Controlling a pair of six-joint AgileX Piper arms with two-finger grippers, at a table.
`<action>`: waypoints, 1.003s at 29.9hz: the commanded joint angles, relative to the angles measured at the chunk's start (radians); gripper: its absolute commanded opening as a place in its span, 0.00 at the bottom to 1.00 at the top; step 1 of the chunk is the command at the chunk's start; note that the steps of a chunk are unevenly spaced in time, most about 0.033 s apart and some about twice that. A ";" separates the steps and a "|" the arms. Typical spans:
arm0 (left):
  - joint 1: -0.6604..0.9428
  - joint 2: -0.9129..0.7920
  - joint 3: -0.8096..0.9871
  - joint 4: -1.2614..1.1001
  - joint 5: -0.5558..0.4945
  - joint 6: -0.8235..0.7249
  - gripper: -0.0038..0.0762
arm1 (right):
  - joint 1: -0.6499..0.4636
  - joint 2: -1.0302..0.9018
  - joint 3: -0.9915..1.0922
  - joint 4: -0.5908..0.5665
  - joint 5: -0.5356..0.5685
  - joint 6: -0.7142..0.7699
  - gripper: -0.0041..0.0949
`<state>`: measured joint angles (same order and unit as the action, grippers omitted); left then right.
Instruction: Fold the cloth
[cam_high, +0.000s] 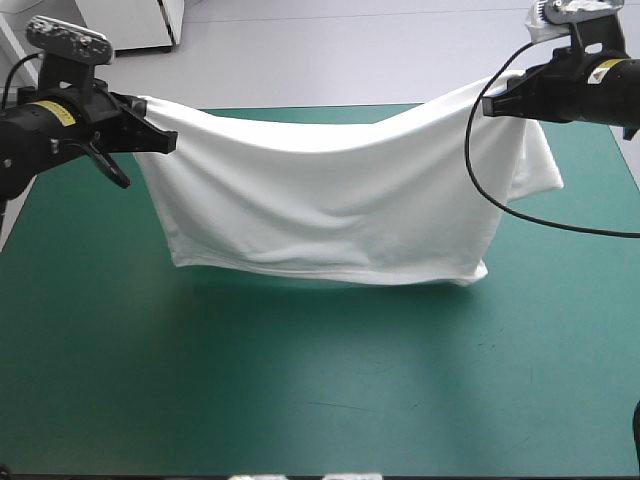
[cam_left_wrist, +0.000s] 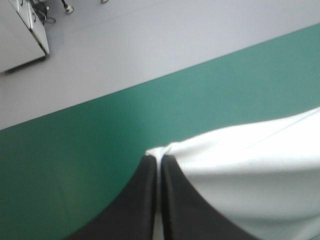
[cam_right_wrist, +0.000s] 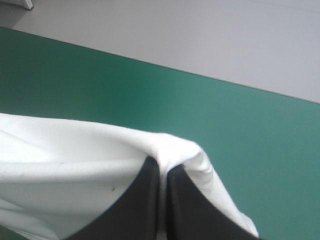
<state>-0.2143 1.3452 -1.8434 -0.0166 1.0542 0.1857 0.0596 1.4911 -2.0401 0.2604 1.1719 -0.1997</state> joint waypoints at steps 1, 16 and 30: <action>0.002 -0.067 -0.062 -0.020 -0.120 -0.010 0.04 | 0.001 -0.043 -0.073 0.034 -0.074 -0.003 0.03; 0.002 0.029 -0.123 -0.026 -0.306 -0.010 0.04 | 0.001 0.103 -0.220 0.061 -0.245 -0.026 0.03; 0.015 0.344 -0.382 -0.013 -0.595 -0.004 0.04 | -0.161 0.425 -0.593 0.351 -0.379 -0.139 0.03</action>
<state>-0.2112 1.6814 -2.1264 -0.0255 0.5843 0.1857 -0.0506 1.9429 -2.5752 0.5218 0.9011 -0.3051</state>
